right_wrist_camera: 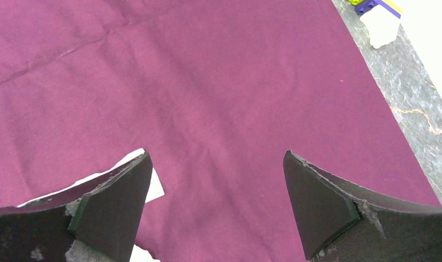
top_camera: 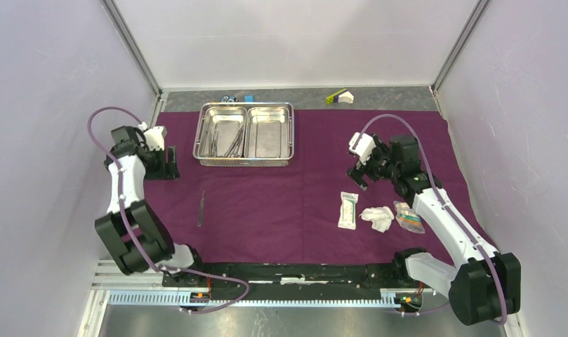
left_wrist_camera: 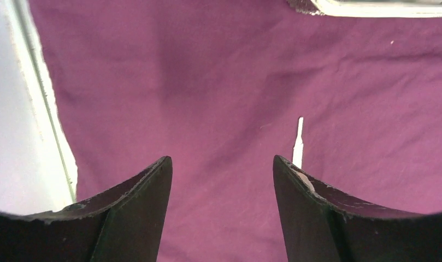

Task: Open and lay out the surgical kit
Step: Pick up the medical item from the container.

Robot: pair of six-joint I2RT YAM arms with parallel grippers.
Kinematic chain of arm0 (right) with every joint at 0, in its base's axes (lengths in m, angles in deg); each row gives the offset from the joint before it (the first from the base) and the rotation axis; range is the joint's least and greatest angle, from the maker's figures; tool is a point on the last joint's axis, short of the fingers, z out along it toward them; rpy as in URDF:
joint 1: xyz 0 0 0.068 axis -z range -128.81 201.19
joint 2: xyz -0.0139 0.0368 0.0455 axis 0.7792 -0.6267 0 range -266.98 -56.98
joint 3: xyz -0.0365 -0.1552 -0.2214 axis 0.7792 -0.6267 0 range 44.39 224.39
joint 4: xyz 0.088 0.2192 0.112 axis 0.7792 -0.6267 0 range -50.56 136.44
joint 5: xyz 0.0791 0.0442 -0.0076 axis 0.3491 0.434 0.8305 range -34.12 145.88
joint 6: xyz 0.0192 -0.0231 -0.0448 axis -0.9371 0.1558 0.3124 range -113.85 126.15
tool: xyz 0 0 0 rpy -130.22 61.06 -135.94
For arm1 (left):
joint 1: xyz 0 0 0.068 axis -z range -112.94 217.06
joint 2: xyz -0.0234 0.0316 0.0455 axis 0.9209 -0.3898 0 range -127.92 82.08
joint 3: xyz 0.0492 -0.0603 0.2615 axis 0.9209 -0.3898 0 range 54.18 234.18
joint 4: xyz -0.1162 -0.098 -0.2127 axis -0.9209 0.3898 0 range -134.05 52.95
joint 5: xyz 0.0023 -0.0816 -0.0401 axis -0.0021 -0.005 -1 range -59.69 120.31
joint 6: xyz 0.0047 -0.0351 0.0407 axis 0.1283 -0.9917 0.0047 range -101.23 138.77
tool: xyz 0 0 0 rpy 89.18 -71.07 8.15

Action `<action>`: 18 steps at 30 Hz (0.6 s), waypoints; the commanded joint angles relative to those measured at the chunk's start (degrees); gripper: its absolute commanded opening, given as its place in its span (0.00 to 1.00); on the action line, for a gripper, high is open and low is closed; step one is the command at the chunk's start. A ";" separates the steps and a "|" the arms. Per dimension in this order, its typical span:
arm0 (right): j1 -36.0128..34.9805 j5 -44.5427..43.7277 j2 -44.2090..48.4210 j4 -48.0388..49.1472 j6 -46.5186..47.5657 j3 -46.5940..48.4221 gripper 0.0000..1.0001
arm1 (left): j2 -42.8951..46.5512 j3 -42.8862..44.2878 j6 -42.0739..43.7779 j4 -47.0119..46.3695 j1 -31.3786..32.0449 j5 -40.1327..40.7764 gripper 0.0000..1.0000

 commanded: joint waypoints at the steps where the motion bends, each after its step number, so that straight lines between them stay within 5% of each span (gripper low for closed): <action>1: -0.16 -1.74 0.66 -0.75 -0.70 2.77 0.97 | -9.12 6.38 -9.94 -4.57 2.69 0.16 0.75; 9: -0.09 -2.86 -2.44 -2.11 -0.17 3.33 0.97 | -30.50 23.37 -16.10 -5.27 6.58 3.57 0.74; 18: 0.56 -5.38 -4.77 -2.03 1.01 3.26 0.97 | -39.34 30.80 -15.63 -4.57 8.40 11.12 0.74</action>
